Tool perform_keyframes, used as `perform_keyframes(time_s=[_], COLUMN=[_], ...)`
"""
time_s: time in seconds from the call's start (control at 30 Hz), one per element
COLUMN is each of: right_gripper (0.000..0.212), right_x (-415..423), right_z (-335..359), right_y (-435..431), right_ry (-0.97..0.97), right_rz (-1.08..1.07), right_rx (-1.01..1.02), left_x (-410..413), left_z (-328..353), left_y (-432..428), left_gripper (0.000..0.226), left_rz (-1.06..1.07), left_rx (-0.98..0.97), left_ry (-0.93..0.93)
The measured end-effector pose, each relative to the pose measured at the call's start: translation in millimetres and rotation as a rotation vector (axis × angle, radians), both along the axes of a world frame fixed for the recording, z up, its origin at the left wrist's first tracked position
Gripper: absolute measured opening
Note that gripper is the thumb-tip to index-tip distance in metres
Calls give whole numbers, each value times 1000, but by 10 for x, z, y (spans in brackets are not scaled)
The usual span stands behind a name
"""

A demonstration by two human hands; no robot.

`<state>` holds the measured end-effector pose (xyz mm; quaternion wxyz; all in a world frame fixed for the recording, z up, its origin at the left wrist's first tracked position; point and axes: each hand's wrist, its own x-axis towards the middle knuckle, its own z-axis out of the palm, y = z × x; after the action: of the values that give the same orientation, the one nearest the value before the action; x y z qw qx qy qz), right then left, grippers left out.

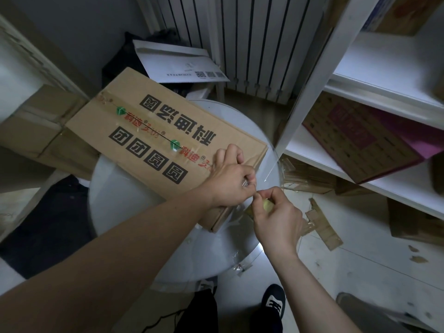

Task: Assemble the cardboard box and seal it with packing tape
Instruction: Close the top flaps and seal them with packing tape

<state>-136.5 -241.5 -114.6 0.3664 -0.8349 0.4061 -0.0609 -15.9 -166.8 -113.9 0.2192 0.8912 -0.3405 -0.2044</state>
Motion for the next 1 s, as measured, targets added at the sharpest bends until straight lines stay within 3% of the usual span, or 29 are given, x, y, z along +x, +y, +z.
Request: perform_keyframes(time_s=[0.13, 0.3, 0.47, 0.57, 0.67, 0.73, 1.0], right_gripper=[16, 18, 19, 11, 9, 9, 4], right_x=[-23, -54, -52, -21, 38, 61, 145], right_z=[16, -29, -30, -27, -17, -28, -41], right_y=[11, -181, -403, -414, -432, -456, -532], right_ry=[-8, -15, 32, 37, 25, 26, -1], right_rz=[7, 24, 128, 172, 173, 184, 201], right_rx=[-17, 108, 150, 146, 132, 113, 124], left_x=[7, 71, 119, 92, 58, 47, 179], left_z=[9, 110, 195, 274, 333, 331, 435], left_y=[-15, -17, -3, -52, -152, -204, -351], left_gripper=[8, 9, 31, 51, 57, 59, 63], left_rz=[14, 16, 9, -63, -281, -366, -318], left_rx=[6, 6, 70, 104, 105, 149, 250], left_ry=[7, 94, 151, 68, -61, -13, 182])
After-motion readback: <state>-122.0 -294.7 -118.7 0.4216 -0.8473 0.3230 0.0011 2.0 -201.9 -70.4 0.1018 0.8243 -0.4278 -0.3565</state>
